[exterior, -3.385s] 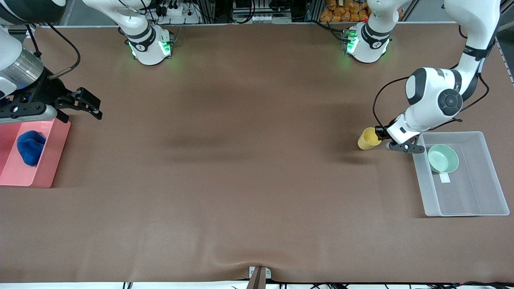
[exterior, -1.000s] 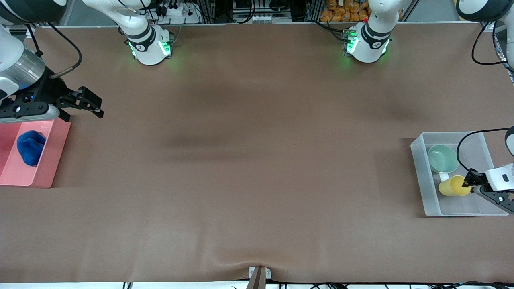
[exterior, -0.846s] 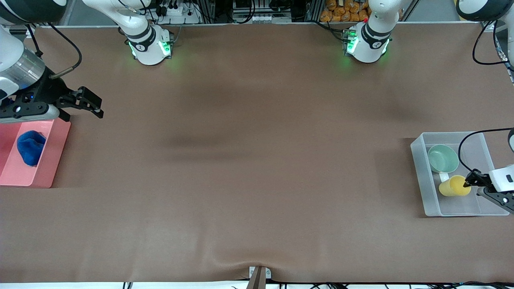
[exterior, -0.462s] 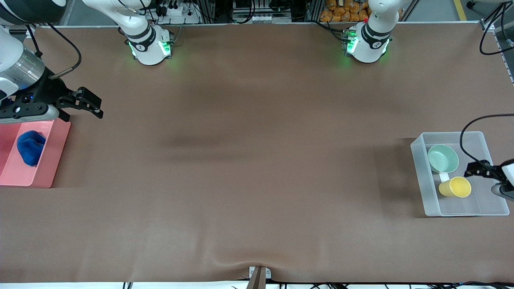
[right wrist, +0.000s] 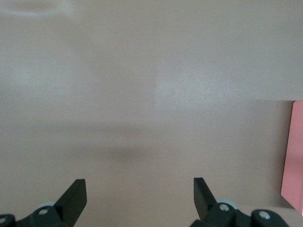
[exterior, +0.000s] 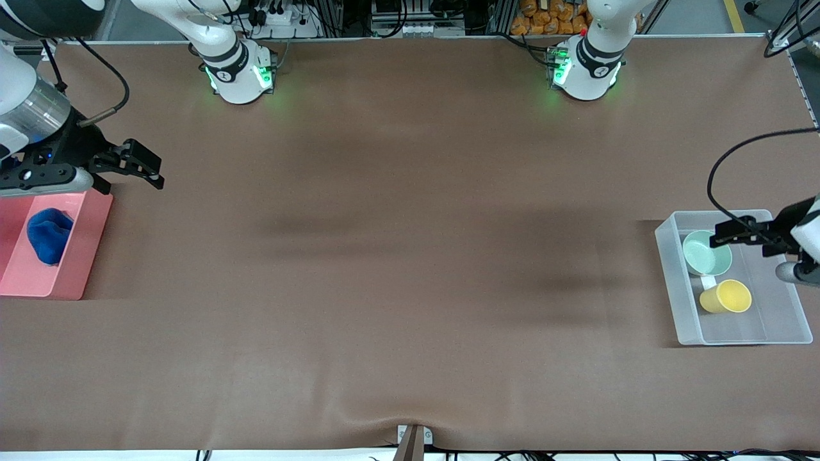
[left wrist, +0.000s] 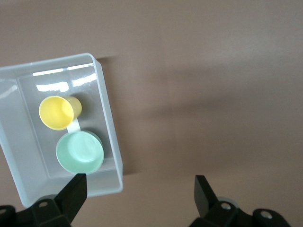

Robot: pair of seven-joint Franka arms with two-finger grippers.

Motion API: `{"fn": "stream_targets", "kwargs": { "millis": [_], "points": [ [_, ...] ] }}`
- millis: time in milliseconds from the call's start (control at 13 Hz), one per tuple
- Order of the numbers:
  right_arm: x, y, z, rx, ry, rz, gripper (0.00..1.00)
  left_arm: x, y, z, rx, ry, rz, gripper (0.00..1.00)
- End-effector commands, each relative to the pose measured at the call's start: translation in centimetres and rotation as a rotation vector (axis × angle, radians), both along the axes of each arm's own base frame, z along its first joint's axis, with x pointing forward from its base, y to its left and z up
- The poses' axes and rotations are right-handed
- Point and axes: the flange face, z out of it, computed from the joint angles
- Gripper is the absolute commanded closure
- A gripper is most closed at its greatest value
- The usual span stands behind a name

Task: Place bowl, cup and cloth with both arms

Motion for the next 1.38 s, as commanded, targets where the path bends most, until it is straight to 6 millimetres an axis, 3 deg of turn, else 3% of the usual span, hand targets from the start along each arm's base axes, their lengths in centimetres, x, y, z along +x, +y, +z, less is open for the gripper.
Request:
{"fn": "stream_targets", "kwargs": {
  "millis": [0, 231, 385, 615, 769, 1000, 1308],
  "points": [
    [0.2, -0.2, 0.5, 0.003, 0.002, -0.011, 0.0, -2.8, -2.0, 4.2, 0.043, -0.029, 0.106, 0.0],
    [0.2, -0.2, 0.6, 0.003, 0.0, -0.011, 0.0, -4.3, -5.1, 7.7, 0.048, -0.088, 0.116, 0.0],
    [0.2, -0.2, 0.5, 0.003, 0.002, -0.011, 0.0, -5.1, -8.8, 8.9, 0.057, -0.108, 0.148, 0.0],
    [0.2, -0.3, 0.4, 0.002, 0.003, -0.013, 0.0, -5.8, -7.6, 9.2, 0.099, -0.112, 0.173, 0.0],
    [0.1, -0.3, 0.3, 0.002, 0.012, -0.012, 0.0, -6.8, -8.4, 9.1, 0.12, -0.106, 0.167, 0.0],
    [0.2, -0.3, 0.3, 0.001, 0.014, -0.012, 0.0, -8.0, -6.5, 8.6, 0.081, -0.079, 0.148, 0.0],
    [0.3, -0.3, -0.1, 0.0, 0.02, -0.012, 0.0, -10.2, -7.1, 8.4, 0.078, -0.076, 0.14, 0.0]
  ]
}}
